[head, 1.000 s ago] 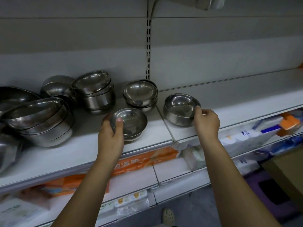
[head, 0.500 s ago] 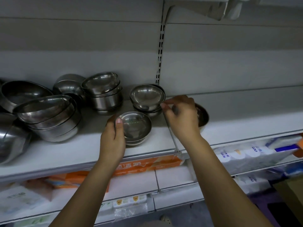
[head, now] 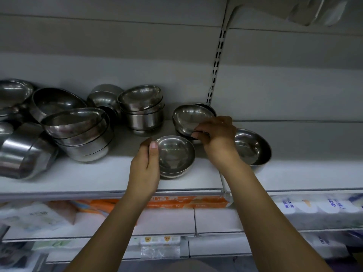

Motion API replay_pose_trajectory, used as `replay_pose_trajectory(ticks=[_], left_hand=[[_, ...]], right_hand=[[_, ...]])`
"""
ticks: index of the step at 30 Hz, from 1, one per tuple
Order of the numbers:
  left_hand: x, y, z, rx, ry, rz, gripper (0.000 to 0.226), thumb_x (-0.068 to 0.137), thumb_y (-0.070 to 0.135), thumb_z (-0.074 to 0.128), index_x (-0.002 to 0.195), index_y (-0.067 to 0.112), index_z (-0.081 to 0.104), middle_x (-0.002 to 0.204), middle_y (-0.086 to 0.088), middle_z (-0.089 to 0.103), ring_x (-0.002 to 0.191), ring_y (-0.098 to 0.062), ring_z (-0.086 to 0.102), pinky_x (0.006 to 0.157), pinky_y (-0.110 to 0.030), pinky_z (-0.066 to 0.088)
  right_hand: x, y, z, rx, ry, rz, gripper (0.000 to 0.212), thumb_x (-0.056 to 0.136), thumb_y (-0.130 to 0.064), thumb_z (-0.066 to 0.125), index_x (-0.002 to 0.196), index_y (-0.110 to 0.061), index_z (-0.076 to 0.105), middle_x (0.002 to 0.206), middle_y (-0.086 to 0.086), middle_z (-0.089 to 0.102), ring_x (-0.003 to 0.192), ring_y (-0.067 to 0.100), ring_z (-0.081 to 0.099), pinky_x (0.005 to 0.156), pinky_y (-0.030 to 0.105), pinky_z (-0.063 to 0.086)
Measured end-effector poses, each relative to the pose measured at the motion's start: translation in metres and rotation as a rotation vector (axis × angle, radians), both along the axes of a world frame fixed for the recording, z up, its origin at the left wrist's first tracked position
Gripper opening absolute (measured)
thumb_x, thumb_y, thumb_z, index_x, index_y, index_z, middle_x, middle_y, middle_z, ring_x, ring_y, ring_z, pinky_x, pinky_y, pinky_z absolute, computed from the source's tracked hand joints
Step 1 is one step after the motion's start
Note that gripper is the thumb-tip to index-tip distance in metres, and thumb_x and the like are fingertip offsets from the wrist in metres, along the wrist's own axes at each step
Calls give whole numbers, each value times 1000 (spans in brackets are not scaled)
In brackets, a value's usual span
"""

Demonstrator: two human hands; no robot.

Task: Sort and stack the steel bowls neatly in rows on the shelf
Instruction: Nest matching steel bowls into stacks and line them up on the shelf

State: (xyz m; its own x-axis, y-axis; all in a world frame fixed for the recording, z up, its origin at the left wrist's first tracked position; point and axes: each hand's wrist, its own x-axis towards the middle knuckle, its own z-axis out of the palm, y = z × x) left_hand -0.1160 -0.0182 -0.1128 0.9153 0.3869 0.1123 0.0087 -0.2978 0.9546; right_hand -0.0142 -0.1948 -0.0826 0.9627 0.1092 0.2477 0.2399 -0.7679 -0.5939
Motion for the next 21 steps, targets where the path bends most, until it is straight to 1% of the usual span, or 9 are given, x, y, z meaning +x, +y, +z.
replay_pose_trajectory(ticks=[2, 4, 5, 8, 10, 11, 12, 18, 21], left_hand=[[1, 0, -1, -6, -1, 10, 30, 107, 43, 32, 120, 29, 56, 102, 21, 61, 93, 12, 58, 71, 4, 38], [1, 1, -2, -36, -4, 25, 34, 108, 43, 32, 123, 25, 57, 104, 15, 63, 95, 8, 57, 71, 5, 39], [2, 1, -3, -56, -6, 35, 36, 108, 42, 32, 125, 23, 58, 105, 13, 63, 96, 8, 57, 71, 5, 39], [2, 2, -3, -120, 1, 48, 35, 108, 44, 31, 120, 26, 58, 103, 20, 62, 96, 11, 58, 69, 5, 39], [2, 3, -2, -157, -3, 50, 36, 108, 47, 29, 117, 29, 59, 103, 20, 63, 94, 19, 59, 70, 6, 38], [2, 4, -2, -178, -9, 51, 38, 107, 50, 28, 116, 31, 60, 105, 20, 65, 92, 23, 58, 71, 5, 38], [1, 4, -2, -195, -17, 54, 42, 105, 55, 27, 114, 33, 62, 106, 19, 66, 92, 24, 58, 73, 4, 39], [-5, 1, -1, -210, -96, 76, 47, 96, 64, 24, 111, 41, 62, 109, 21, 67, 102, 19, 60, 83, -1, 44], [-5, 4, -4, -251, -117, 68, 58, 95, 74, 24, 120, 41, 63, 120, 18, 70, 117, 5, 62, 100, -20, 47]], right_hand=[[3, -1, -5, 89, -54, 29, 8, 86, -24, 77, 87, -32, 76, 128, 3, 61, 135, 34, 39, 106, 26, 34], [2, -2, -8, 124, -151, 78, 16, 83, -17, 79, 82, -33, 76, 120, 0, 63, 128, 39, 47, 105, 45, 43], [0, -2, -7, 160, -176, 107, 21, 82, -15, 79, 79, -35, 74, 118, -2, 62, 124, 39, 50, 103, 47, 45], [-6, -3, 3, 315, -197, 178, 28, 80, -5, 78, 74, -31, 74, 110, -6, 61, 119, 27, 54, 104, 32, 46], [-16, -4, 7, 237, -322, 265, 14, 81, -5, 76, 81, -18, 78, 105, -6, 65, 116, 8, 49, 101, 10, 36], [-20, -5, 6, 199, -385, 322, 9, 81, -6, 75, 85, -13, 79, 104, 0, 68, 113, 0, 46, 100, 5, 33], [-26, -4, 5, 197, -396, 360, 8, 82, -9, 75, 87, -10, 79, 102, 4, 69, 111, -2, 45, 99, 5, 32], [-49, -3, -2, 170, -413, 486, 9, 86, -17, 74, 91, -13, 80, 91, -2, 67, 105, 20, 55, 90, 22, 44], [-52, -6, -9, 157, -399, 533, 7, 84, -15, 76, 89, -14, 80, 89, -3, 68, 101, 19, 55, 88, 26, 45]])
